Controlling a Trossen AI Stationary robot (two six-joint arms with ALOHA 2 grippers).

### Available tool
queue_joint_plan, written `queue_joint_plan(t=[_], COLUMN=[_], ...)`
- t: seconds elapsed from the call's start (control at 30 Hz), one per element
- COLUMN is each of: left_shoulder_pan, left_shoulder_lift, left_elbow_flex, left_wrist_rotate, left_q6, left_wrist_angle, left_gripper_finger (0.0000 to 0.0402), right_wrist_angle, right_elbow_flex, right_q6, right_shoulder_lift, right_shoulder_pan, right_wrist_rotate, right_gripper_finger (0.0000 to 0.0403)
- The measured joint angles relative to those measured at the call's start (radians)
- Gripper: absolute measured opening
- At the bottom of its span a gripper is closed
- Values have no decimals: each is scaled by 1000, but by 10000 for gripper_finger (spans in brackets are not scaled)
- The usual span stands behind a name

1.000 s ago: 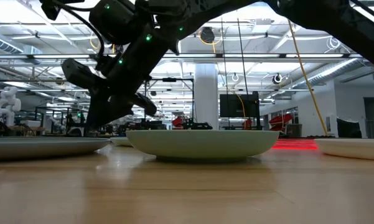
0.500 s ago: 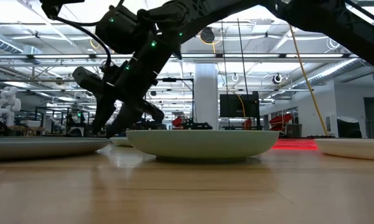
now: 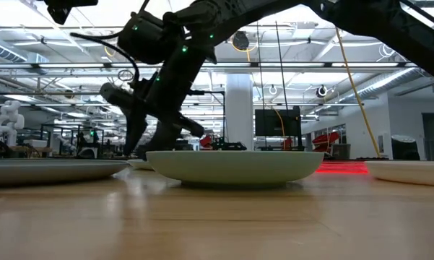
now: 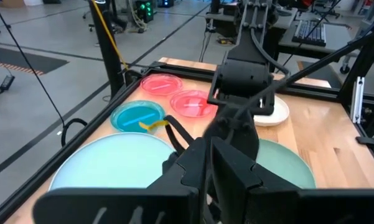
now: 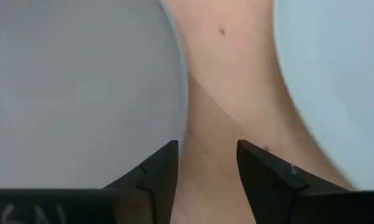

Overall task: Stack plastic plates
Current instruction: Stack the gray plate on top of the light blue plate

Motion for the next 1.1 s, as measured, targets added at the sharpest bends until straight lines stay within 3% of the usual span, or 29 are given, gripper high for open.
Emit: queue_joint_plan(t=[0.7,1.1], left_shoulder_pan=[0,0], left_shoulder_lift=[0,0], left_elbow_flex=[0,0], left_wrist_rotate=[0,0], left_q6=[8,7], left_wrist_angle=[3,3], left_gripper_finger=[30,30], right_wrist_angle=[190,221], right_elbow_flex=[2,0], right_q6=[-35,-33], right_shoulder_lift=[78,82], right_shoulder_pan=[37,33], right_wrist_rotate=[-2,-5], right_gripper_finger=[151,59])
